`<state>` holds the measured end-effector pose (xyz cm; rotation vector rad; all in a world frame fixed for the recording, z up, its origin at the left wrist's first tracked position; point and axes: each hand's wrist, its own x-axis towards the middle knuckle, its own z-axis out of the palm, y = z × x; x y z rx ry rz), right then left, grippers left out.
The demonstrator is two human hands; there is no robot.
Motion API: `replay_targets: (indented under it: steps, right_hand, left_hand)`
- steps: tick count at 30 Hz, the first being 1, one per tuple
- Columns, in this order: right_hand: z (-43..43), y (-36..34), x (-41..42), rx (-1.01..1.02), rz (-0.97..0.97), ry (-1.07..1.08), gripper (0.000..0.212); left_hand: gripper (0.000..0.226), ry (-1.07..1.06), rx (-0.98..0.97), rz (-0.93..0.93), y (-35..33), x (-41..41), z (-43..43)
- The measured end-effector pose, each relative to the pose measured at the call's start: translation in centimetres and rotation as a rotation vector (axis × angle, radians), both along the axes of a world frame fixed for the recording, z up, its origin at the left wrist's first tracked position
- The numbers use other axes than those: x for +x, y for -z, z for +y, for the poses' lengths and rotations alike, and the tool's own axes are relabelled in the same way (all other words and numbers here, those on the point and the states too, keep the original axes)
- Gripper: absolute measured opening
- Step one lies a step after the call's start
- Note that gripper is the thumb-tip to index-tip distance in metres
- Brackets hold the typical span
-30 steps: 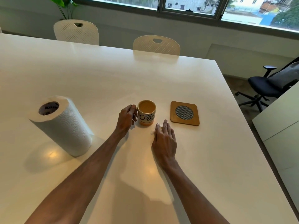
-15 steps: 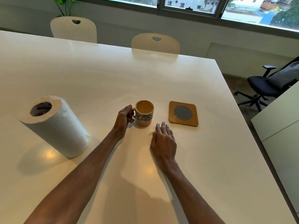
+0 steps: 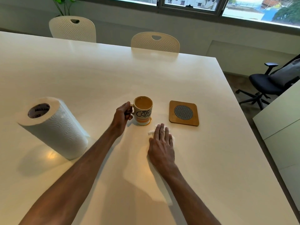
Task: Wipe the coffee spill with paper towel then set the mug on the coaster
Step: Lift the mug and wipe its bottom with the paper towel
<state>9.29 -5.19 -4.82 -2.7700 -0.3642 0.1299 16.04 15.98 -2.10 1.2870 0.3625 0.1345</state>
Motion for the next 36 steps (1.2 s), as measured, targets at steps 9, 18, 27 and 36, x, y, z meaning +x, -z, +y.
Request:
replay_targets:
  steps: [9, 18, 27, 36]
  right_hand:
    - [2.1, 0.0, 1.5, 0.016, 0.128, -0.038, 0.075]
    - [3.9, -1.5, 8.1, 0.121, 0.244, -0.135, 0.072]
    - [5.7, -1.0, 5.3, -0.023, 0.26, -0.474, 0.074]
    - [0.5, -0.2, 3.4, -0.098, 0.25, -0.373, 0.07]
  left_hand:
    - [0.04, -0.019, -0.031, -0.055, -2.0, 0.4, 1.0]
    - [0.037, -0.039, -0.055, -0.068, -3.7, 0.6, 1.2]
    - [0.036, -0.046, -0.094, -0.071, -3.8, 1.0, 1.1]
    - [0.037, -0.063, -0.068, -0.062, -4.0, 0.8, 1.5]
